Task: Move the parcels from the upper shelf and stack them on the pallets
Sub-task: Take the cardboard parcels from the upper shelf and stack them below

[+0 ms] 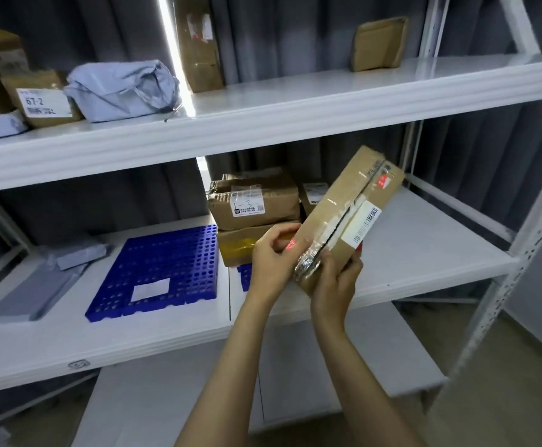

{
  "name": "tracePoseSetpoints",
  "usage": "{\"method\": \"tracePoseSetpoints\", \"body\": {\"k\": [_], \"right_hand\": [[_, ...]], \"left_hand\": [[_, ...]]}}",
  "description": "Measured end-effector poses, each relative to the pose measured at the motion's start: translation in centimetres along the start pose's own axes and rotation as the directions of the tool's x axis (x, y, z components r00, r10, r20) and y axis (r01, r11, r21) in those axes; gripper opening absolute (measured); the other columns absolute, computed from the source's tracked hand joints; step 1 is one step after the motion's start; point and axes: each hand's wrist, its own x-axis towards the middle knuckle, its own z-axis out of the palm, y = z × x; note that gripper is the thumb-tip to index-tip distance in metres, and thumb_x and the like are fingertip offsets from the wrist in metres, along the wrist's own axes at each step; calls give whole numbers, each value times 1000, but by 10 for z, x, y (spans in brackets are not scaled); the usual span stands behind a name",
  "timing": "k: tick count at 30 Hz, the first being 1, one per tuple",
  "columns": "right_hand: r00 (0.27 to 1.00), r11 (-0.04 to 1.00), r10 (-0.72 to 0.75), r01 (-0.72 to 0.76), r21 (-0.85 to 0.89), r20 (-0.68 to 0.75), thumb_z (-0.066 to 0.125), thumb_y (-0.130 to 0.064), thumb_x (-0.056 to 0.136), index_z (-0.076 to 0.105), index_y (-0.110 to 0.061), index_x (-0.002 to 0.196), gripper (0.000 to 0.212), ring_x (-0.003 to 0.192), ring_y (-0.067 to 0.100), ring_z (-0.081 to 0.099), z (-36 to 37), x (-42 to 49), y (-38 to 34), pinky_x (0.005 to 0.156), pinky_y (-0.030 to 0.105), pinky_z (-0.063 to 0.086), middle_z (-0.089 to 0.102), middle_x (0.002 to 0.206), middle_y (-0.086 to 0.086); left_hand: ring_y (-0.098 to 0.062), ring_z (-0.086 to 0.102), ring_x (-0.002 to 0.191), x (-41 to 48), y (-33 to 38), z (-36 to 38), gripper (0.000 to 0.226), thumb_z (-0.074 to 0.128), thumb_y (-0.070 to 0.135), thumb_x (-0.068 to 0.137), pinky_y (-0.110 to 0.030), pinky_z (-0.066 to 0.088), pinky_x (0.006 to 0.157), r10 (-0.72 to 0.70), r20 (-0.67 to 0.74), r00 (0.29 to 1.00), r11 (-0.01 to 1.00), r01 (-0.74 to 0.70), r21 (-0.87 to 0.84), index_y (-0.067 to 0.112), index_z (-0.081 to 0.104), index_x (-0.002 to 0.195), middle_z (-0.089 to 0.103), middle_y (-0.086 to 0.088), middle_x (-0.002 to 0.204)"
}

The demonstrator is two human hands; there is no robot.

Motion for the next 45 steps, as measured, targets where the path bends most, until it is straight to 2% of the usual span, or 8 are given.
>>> {"method": "tracePoseSetpoints", "body": {"k": [4,10,12,18,20,27,35,45], "right_hand": [[996,992,83,-81,-98,20,53,-30,95,42,-22,131,39,89,1,57,-11,17,6,74,20,46,57,114,-6],[992,969,123,-125,-211,-24,53,-36,92,60,-25,117,28,97,10,62,-21,57,3,90,40,52,65,107,-8],[991,967,129,-135,-218,-38,53,-36,92,64,-24,114,28,95,9,62,-23,72,-2,86,38,54,66,107,-6],[996,966,86,-80,-245,14,54,-34,95,64,-26,101,14,91,7,62,-24,127,-14,76,28,52,65,96,-10],[996,964,71,-57,-260,44,54,-30,95,63,-25,101,12,86,4,61,-24,147,-15,70,22,50,64,92,-11],[982,954,86,-32,-298,167,51,-27,95,68,-21,92,18,82,11,65,-19,215,-9,69,24,50,69,87,-5],[908,925,123,42,-378,400,52,-35,95,69,-22,105,23,85,9,68,-13,261,14,76,27,53,72,96,-4],[832,933,155,55,-356,532,54,-31,93,67,-23,116,27,94,11,67,-13,284,30,87,36,54,71,105,-4]], "left_hand": [[-5,66,94,1,-20,16,32,69,22,87,-12,53,71,-109,-2,994,994,109,-1,12,64,117,69,0,109],[-7,64,98,13,-29,32,41,67,26,88,-20,56,76,-136,99,986,991,136,13,14,55,126,64,1,115],[-11,63,103,19,-30,39,47,66,29,88,-27,58,81,-153,141,978,988,152,15,16,51,131,62,1,119],[-4,62,100,46,-33,69,51,65,28,90,-19,56,75,-161,178,971,986,167,-17,17,45,135,60,5,120],[-3,62,99,57,-34,79,52,65,28,90,-26,58,79,-176,165,970,983,181,-15,18,43,136,60,7,119],[10,58,89,98,-37,116,36,59,29,94,-8,49,78,-148,88,985,987,142,70,31,40,124,56,22,104],[-3,57,111,124,-65,137,44,58,37,94,-20,44,96,-202,12,979,969,198,145,27,40,133,61,8,123],[-4,53,111,138,-71,151,39,51,33,98,-12,41,89,-173,-159,972,953,206,222,23,37,133,57,4,125]]}}
